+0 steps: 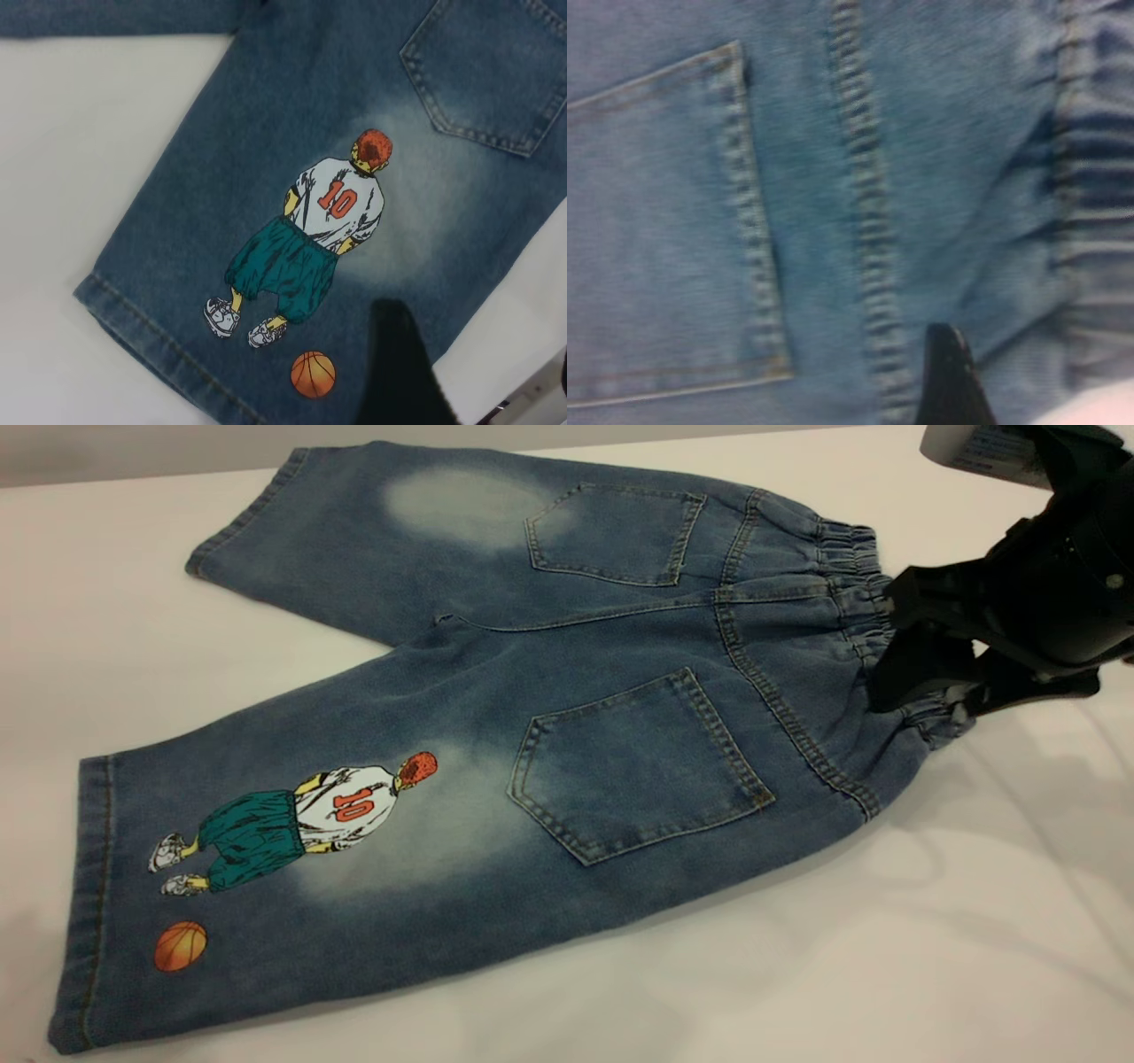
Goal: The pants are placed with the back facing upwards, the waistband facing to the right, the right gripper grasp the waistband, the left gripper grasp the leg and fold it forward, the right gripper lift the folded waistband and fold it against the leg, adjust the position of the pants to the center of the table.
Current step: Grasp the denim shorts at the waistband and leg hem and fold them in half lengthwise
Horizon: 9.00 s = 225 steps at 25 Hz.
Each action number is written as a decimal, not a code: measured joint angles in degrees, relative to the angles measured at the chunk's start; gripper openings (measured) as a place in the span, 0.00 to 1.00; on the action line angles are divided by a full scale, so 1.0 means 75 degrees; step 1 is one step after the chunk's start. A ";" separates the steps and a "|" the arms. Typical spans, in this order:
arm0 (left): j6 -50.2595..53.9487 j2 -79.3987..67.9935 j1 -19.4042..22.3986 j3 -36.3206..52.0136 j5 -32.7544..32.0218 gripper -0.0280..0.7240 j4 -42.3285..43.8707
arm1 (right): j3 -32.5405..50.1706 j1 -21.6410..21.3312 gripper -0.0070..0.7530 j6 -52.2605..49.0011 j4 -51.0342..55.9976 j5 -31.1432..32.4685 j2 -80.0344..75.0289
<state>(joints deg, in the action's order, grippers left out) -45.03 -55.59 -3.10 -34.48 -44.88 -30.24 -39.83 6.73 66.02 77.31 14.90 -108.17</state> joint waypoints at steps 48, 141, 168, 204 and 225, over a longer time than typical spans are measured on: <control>-0.0137 -0.0062 0.0000 0.0000 0.0067 0.57 0.0043 | -0.1150 -0.0974 0.39 0.0210 -0.1270 0.1341 -0.1518; 0.5591 -0.6061 -0.2051 0.1757 0.4505 0.52 0.7575 | -0.1387 -0.0974 0.07 0.0202 -0.0617 0.2068 -0.1497; 0.6354 -0.6664 -0.2051 0.1757 0.4867 0.14 0.8432 | -0.1387 -0.0974 0.08 0.0209 -0.0617 0.2308 -0.1497; 0.6495 -0.3450 -0.0748 -0.1259 0.3550 0.08 1.0117 | -0.1380 -0.0974 0.08 -0.0497 0.0474 0.3719 -0.0127; 0.6883 -0.7092 -0.0436 -0.5245 0.4157 0.08 1.0247 | -0.1380 -0.1381 0.08 -0.1614 0.3034 0.3839 -0.0134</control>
<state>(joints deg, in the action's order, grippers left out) 6.60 -108.78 -6.37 -73.82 -13.71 46.61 -50.18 -3.63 53.92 100.07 43.69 -109.18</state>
